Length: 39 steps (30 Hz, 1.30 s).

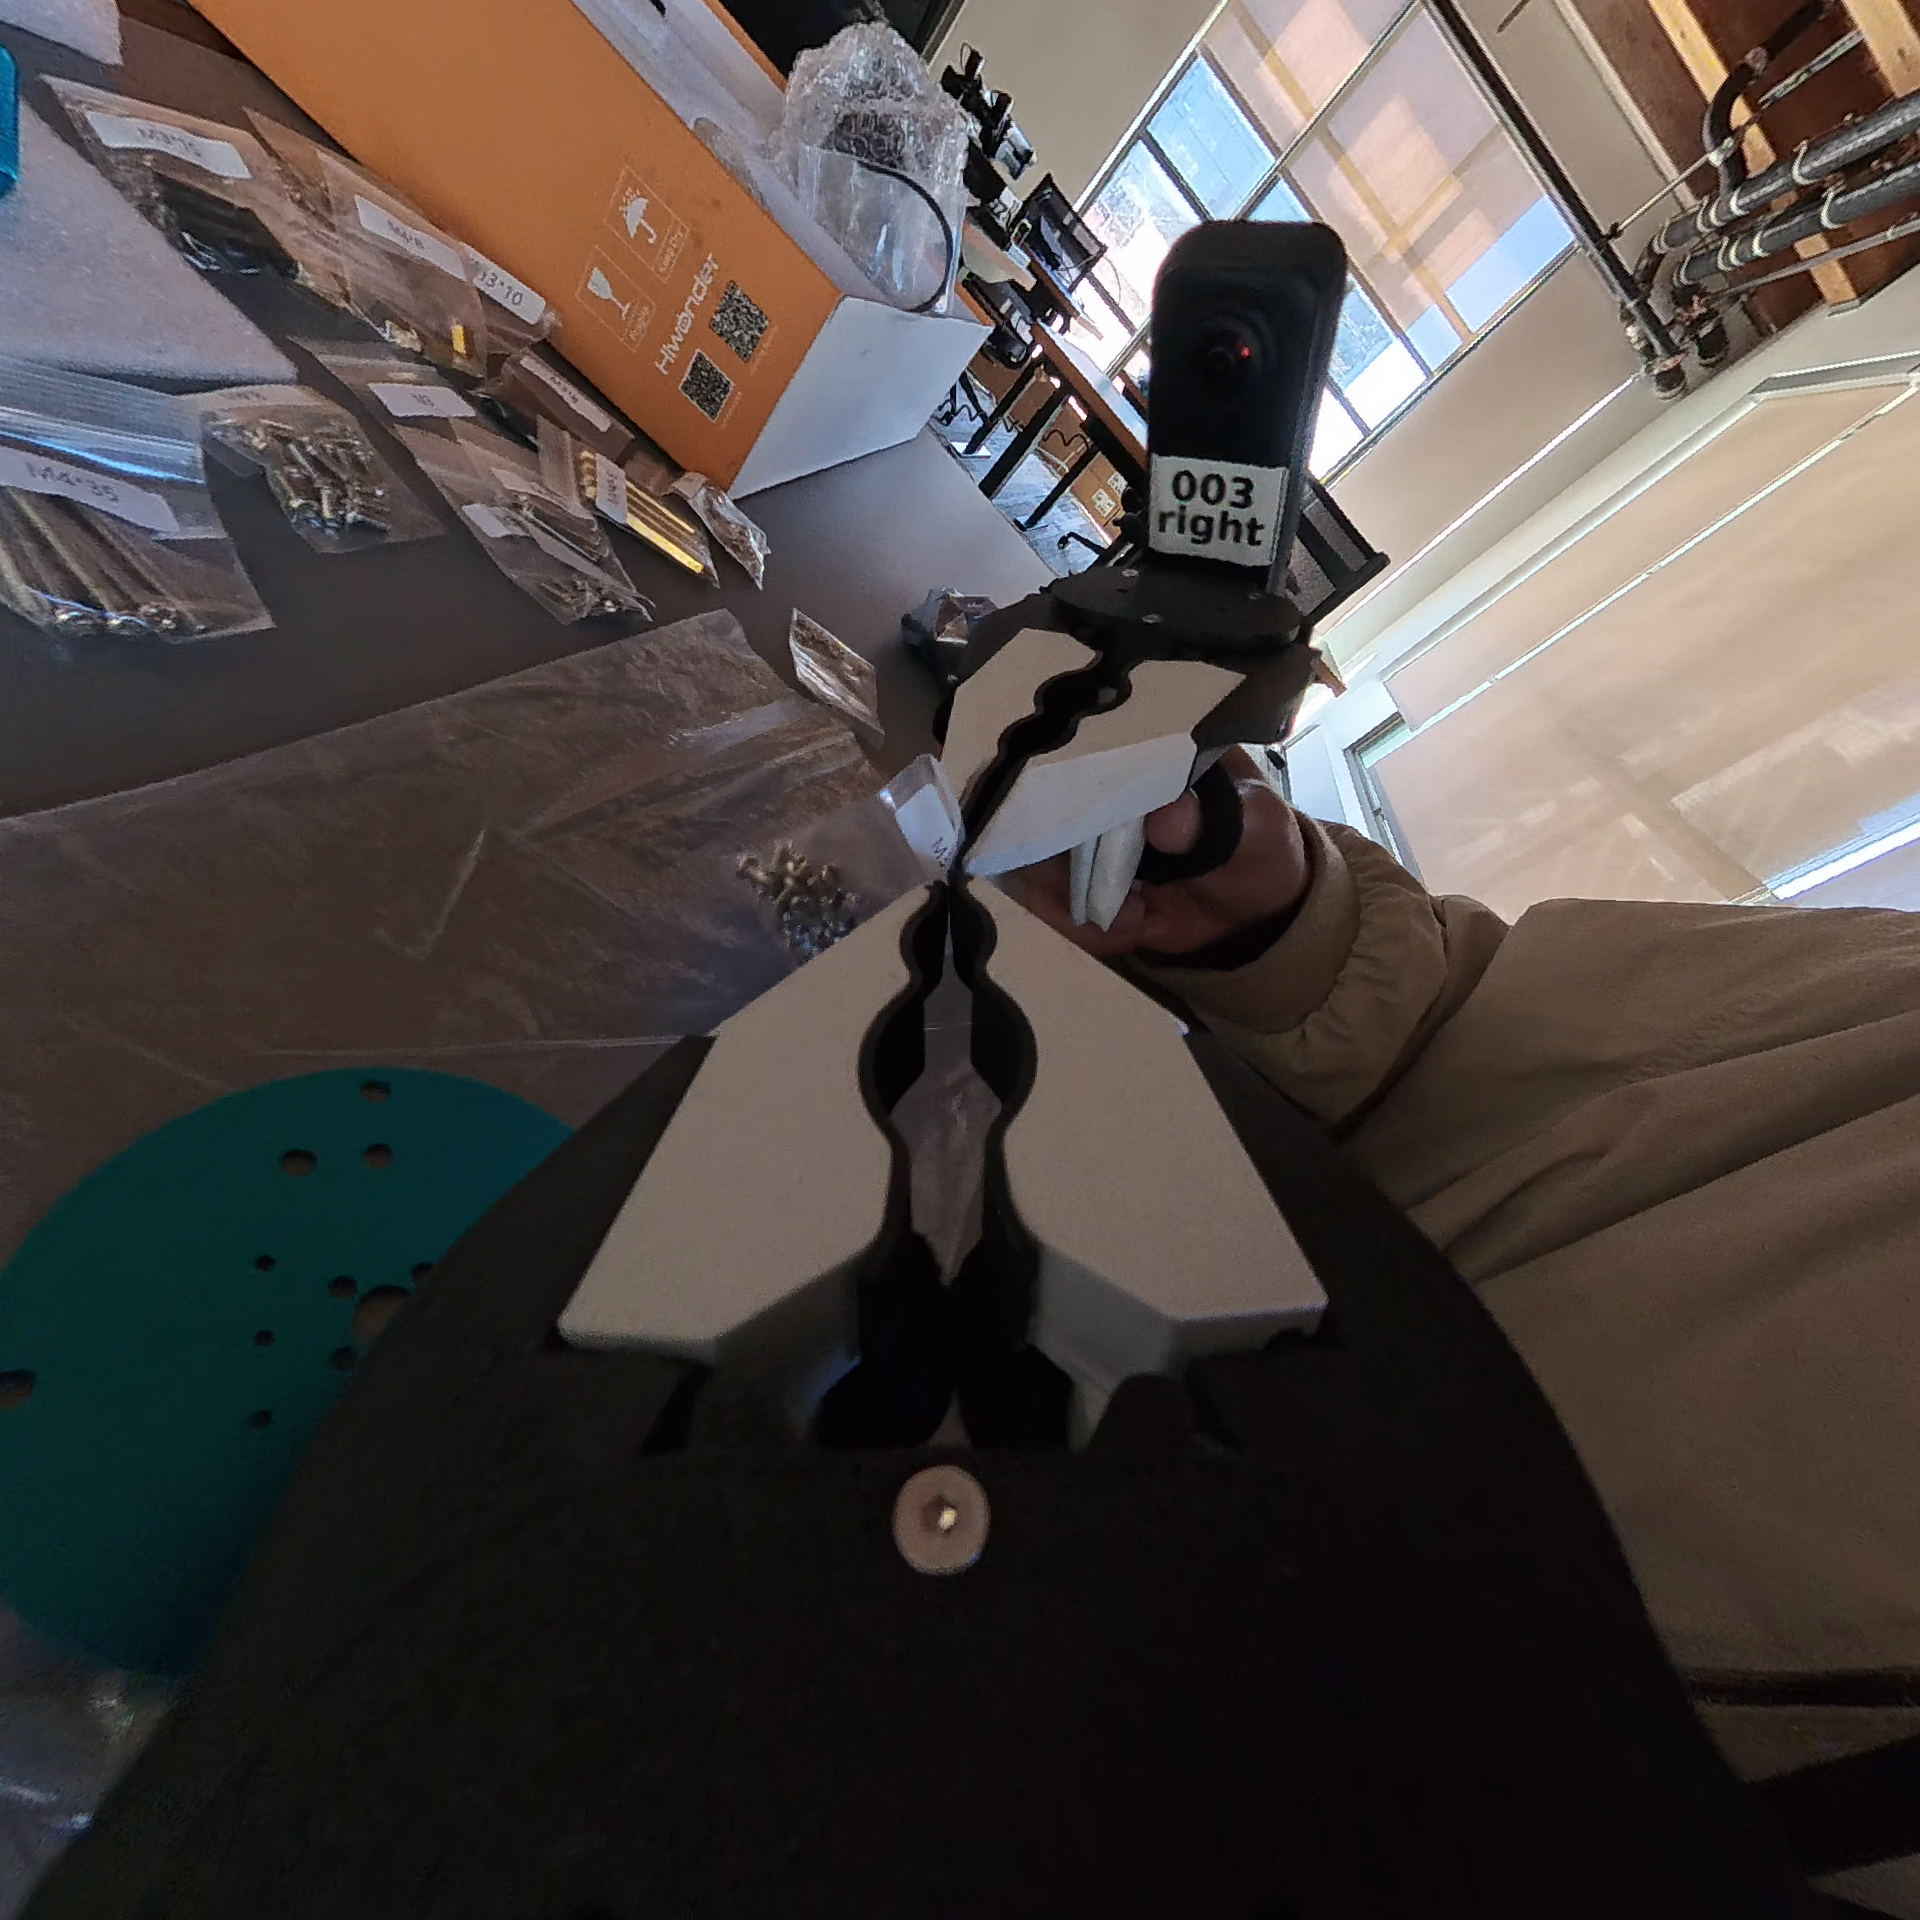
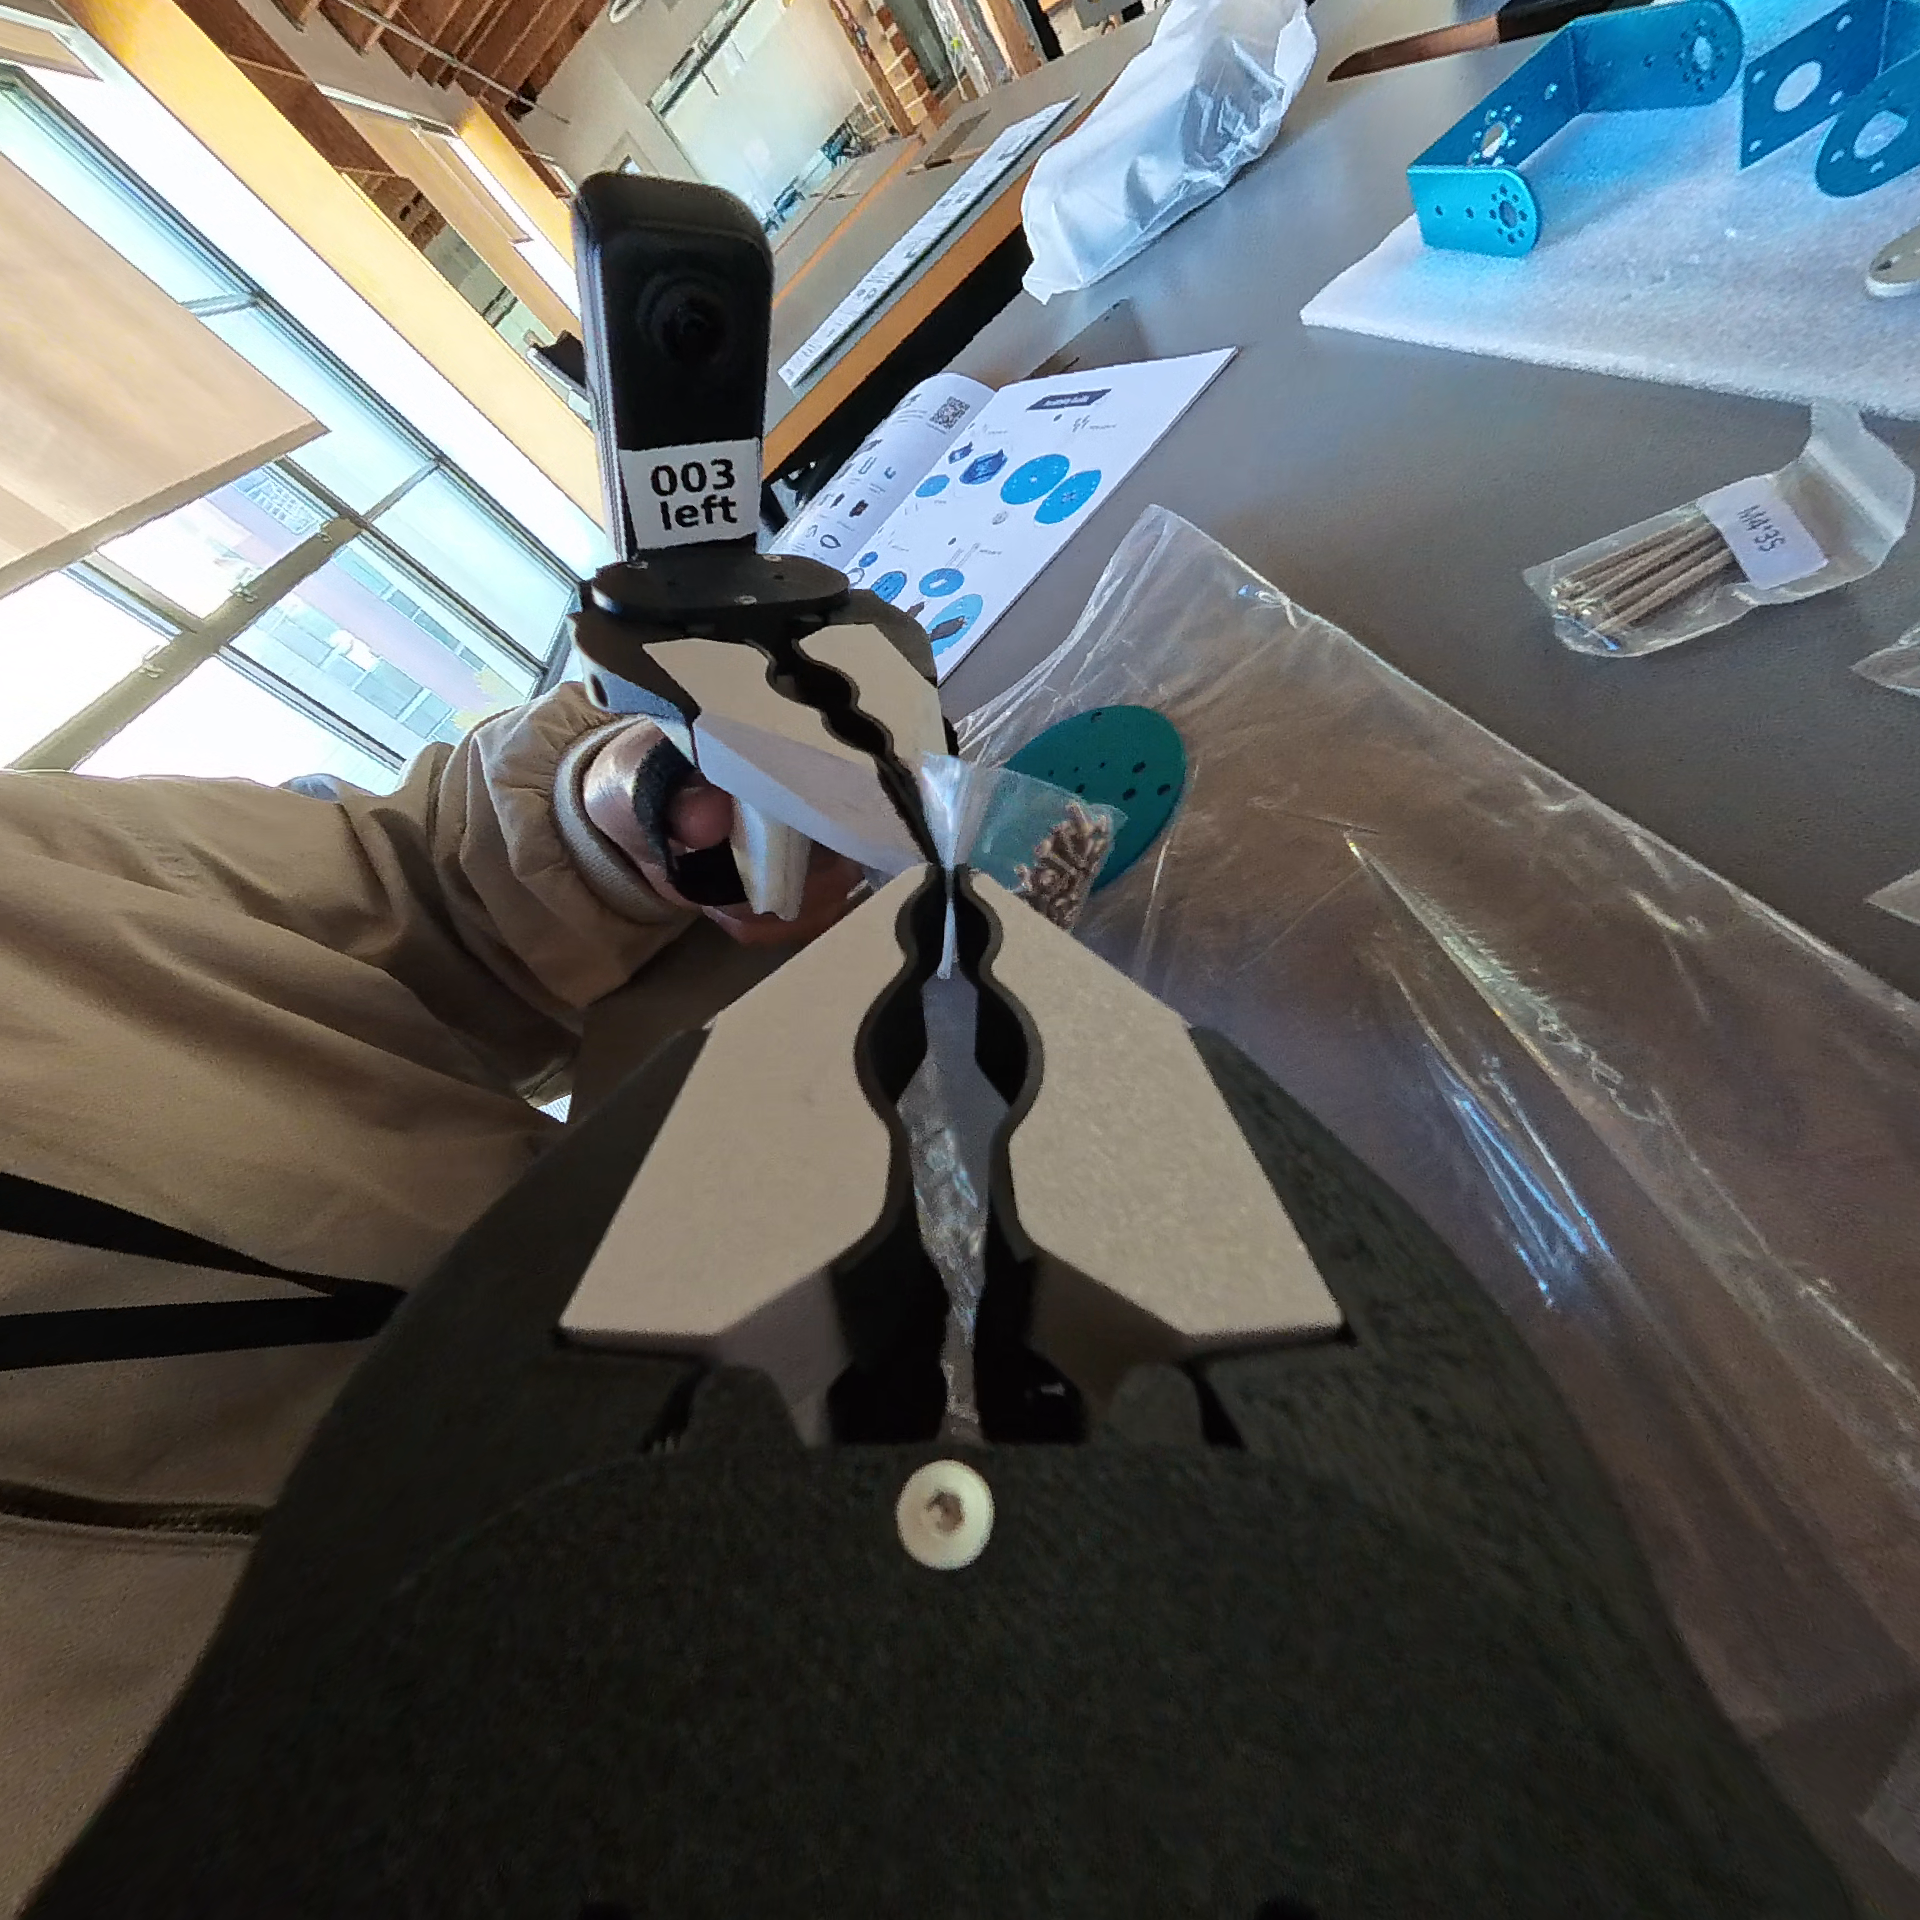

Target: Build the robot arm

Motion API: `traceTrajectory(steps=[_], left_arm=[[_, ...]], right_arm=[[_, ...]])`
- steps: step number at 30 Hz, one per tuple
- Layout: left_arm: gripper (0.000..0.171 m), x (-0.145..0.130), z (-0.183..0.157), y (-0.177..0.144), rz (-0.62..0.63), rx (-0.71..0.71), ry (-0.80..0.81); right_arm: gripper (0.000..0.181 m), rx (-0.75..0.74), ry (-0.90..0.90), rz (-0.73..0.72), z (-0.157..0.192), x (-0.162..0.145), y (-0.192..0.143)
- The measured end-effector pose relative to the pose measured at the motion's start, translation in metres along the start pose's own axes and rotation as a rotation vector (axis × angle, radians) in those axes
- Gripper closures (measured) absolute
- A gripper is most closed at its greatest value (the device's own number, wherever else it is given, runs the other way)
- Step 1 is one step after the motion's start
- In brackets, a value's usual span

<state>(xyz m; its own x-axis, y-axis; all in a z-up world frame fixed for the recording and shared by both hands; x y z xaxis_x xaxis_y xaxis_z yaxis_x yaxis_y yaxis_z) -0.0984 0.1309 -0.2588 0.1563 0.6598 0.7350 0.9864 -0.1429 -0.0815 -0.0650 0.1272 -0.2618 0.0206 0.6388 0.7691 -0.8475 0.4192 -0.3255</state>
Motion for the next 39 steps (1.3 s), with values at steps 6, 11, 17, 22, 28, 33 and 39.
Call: traceTrajectory(steps=[6, 11, 17, 22, 28, 33, 39], left_arm=[[0.171, 0.003, 0.008, -0.006, -0.018, 0.014, -0.051], [0.171, 0.001, 0.005, -0.005, -0.017, -0.01, -0.07], [0.171, 0.009, 0.0, -0.01, -0.042, 0.005, 0.007], [0.171, 0.019, 0.003, -0.02, -0.077, 0.064, 0.046], [0.171, 0.047, 0.04, -0.064, -0.168, 0.374, 0.084], [0.162, 0.048, 0.013, -0.049, -0.135, 0.176, 0.098], [0.159, 0.018, -0.018, -0.011, -0.038, -0.038, -0.005]], right_arm=[[0.181, -0.04, -0.019, -0.018, -0.006, 0.005, -0.006], [0.181, -0.027, -0.019, -0.015, -0.003, 0.003, -0.004], [0.181, -0.016, -0.036, -0.025, 0.0, 0.005, -0.003], [0.181, -0.003, -0.04, -0.065, 0.003, 0.011, -0.006], [0.181, -0.019, -0.065, -0.077, 0.004, 0.013, -0.008], [0.181, 0.02, -0.016, -0.084, 0.006, 0.013, -0.007], [0.181, 0.04, -0.024, -0.07, 0.013, 0.01, -0.004]])
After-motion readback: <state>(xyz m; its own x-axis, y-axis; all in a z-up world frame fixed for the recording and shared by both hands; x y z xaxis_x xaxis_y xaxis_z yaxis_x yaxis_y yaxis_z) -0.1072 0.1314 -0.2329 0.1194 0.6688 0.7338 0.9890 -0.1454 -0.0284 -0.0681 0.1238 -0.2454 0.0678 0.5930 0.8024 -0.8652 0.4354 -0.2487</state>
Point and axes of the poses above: each gripper's, where its closed fingertips meet, y out along the fingers, x out of its top, z = x × y across the jaws, the point moved 2 cm from there along -y, back along the fingers, and after that the axes turned 8 degrees about -x, right-handed, at the moved point
